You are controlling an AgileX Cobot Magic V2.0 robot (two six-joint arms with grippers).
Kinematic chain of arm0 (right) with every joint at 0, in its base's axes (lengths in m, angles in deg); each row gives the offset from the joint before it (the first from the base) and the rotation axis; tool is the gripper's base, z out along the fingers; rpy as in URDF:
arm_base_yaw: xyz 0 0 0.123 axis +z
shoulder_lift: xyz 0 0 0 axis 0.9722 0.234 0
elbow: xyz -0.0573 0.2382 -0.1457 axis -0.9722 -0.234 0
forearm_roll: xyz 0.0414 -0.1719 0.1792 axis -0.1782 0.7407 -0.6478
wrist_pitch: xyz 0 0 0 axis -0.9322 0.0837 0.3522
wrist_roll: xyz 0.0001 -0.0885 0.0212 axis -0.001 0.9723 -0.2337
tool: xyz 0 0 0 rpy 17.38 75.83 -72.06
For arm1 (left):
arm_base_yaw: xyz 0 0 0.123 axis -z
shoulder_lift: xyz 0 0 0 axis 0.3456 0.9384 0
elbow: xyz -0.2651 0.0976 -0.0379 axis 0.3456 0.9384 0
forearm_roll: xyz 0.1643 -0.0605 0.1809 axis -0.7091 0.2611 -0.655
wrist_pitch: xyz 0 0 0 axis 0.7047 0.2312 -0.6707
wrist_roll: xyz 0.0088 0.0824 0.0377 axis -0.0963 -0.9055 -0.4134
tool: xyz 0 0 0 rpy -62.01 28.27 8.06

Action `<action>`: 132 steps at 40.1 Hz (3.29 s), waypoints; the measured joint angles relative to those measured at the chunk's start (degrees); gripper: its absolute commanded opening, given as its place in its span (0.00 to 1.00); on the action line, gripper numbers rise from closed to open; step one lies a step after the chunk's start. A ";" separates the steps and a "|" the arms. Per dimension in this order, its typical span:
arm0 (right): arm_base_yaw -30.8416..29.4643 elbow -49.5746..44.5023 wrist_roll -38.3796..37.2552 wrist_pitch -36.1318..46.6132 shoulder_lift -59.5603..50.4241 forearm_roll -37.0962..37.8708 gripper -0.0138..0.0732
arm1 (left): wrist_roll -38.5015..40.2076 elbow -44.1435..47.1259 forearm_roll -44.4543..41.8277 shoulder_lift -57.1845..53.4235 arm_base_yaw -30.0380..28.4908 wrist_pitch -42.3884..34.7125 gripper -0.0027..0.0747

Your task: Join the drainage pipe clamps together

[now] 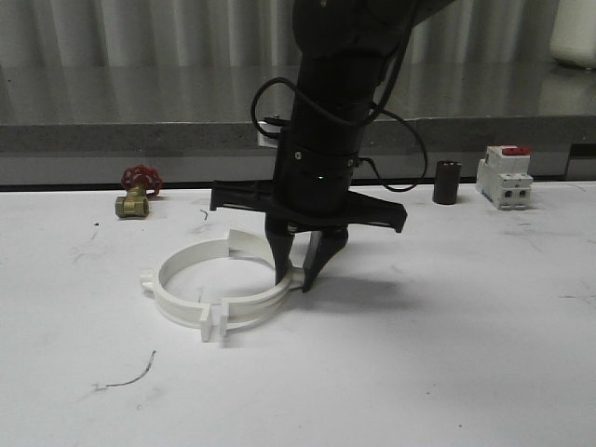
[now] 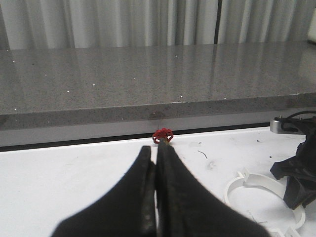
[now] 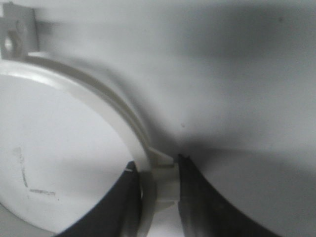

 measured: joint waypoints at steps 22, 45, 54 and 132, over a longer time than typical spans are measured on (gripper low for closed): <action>0.00 0.45 -0.55 -0.44 0.45 -0.45 0.48 | 0.00 0.00 0.00 0.00 0.00 0.00 0.01; 0.27 0.80 -2.73 0.86 0.45 -2.05 0.72 | 0.00 0.00 0.00 0.00 0.00 0.00 0.01; 0.29 0.80 -2.82 0.67 -0.05 -2.08 0.72 | 0.00 0.00 0.00 0.00 0.00 0.00 0.01; -19.59 -72.59 22.08 17.91 -120.00 13.25 0.03 | 0.00 0.00 0.00 0.00 0.00 0.00 0.01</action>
